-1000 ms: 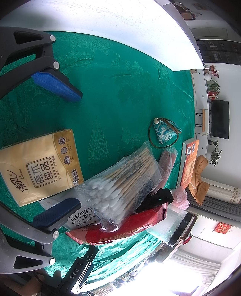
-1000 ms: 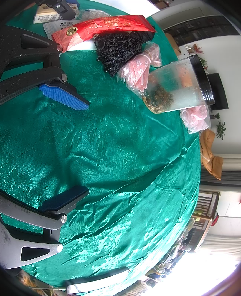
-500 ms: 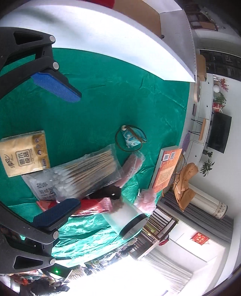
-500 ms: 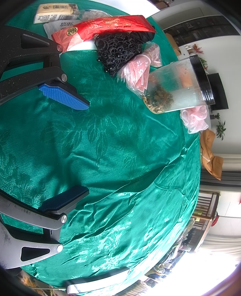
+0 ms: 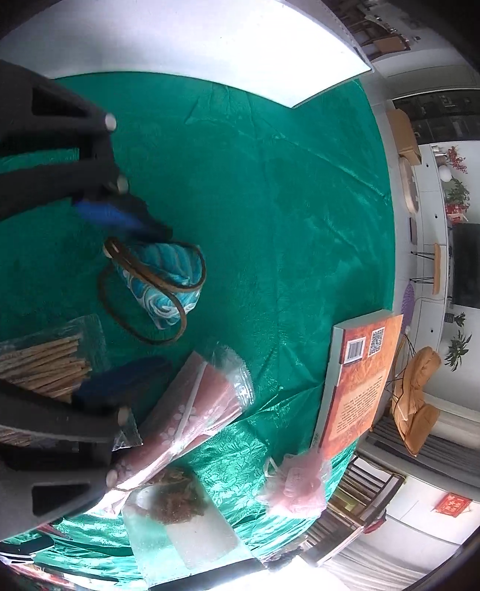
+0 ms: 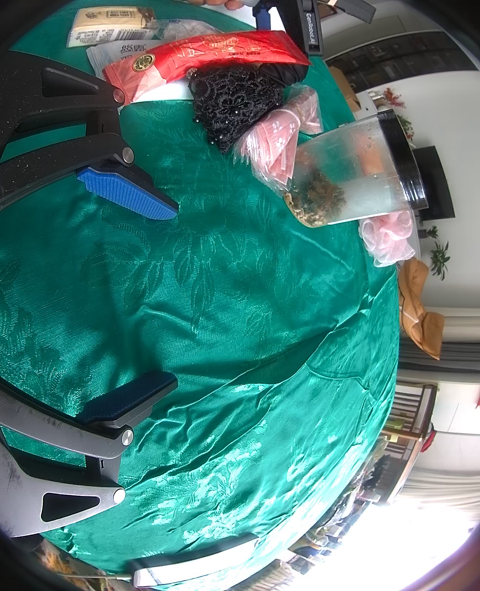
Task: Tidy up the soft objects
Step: 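Move the left tool to the teal patterned pouch and grasp it, then grasp the red tube with the right tool while the left tool lifts the teal pouch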
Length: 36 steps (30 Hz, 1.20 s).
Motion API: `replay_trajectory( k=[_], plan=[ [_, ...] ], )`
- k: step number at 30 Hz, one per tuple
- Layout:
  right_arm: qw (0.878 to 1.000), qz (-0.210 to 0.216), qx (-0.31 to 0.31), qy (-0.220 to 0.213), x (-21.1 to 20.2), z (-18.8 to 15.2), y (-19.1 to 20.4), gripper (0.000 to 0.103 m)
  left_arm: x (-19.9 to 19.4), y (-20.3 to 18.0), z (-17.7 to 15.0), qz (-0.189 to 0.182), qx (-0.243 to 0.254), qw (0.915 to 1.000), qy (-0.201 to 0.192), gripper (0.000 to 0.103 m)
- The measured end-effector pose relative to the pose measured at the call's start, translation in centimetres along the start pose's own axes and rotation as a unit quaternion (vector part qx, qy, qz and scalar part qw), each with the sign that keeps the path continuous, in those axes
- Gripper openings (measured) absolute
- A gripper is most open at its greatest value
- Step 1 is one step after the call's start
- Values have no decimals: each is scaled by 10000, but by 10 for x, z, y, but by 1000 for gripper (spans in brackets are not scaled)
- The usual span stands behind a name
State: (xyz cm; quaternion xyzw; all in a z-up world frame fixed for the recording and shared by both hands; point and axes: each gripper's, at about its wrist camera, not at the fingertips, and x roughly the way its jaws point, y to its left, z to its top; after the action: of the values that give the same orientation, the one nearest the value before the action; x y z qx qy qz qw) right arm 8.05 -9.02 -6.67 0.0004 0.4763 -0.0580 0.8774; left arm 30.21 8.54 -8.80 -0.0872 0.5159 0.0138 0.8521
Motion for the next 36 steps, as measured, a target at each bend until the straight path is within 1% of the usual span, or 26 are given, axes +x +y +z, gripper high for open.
replay_trajectory(
  k=[2,4,7,10,17,22,25,26,27,28,30,31,32,33,35,36],
  plan=[
    [10000,1,0,1,0,0,0,87,-5,1,-5,-30,21,9998,-208,39],
    [10000,2,1,1,0,0,0,87,-10,5,-9,-112,-51,9996,-245,38],
    [10000,1,1,1,0,0,0,87,-31,10,-14,-183,-21,9990,-412,38],
    [10000,0,0,0,0,1,0,87,-58,12,-21,-343,67,9979,-551,38],
    [10000,3,-1,0,0,0,0,87,-113,16,-45,-751,73,9945,-728,38],
    [10000,1,-1,0,0,0,0,87,-140,21,-67,-945,-4,9921,-823,38],
    [10000,55,27,-16,-1,0,-1,87,-157,27,-78,-992,-47,9910,-894,38],
    [9998,161,105,-51,-2,0,-4,86,-162,29,-81,-1010,-47,9905,-929,38],
    [9987,394,299,-81,-5,1,-9,86,-169,31,-84,-1021,-31,9900,-972,38],
    [9950,799,581,-166,-10,2,-17,87,-175,32,-87,-1014,-1,9896,-1018,38],
    [9788,1707,1041,-441,-26,4,-27,87,-184,33,-93,-976,78,9891,-1101,38],
    [9687,2170,1076,-536,-32,7,-25,87,-187,32,-95,-959,108,9889,-1127,38],
    [9602,2566,956,-545,-36,12,-17,86,-189,31,-96,-958,127,9888,-1138,38],
    [9557,2824,712,-423,-38,18,-4,84,-190,31,-98,-973,139,9886,-1140,38],
    [9536,3001,120,-202,-41,27,30,84,-193,30,-102,-1012,143,9883,-1133,38],
    [9546,2972,-175,-143,-41,29,47,80,-192,30,-102,-1033,131,9882,-1123,38]
  ],
)
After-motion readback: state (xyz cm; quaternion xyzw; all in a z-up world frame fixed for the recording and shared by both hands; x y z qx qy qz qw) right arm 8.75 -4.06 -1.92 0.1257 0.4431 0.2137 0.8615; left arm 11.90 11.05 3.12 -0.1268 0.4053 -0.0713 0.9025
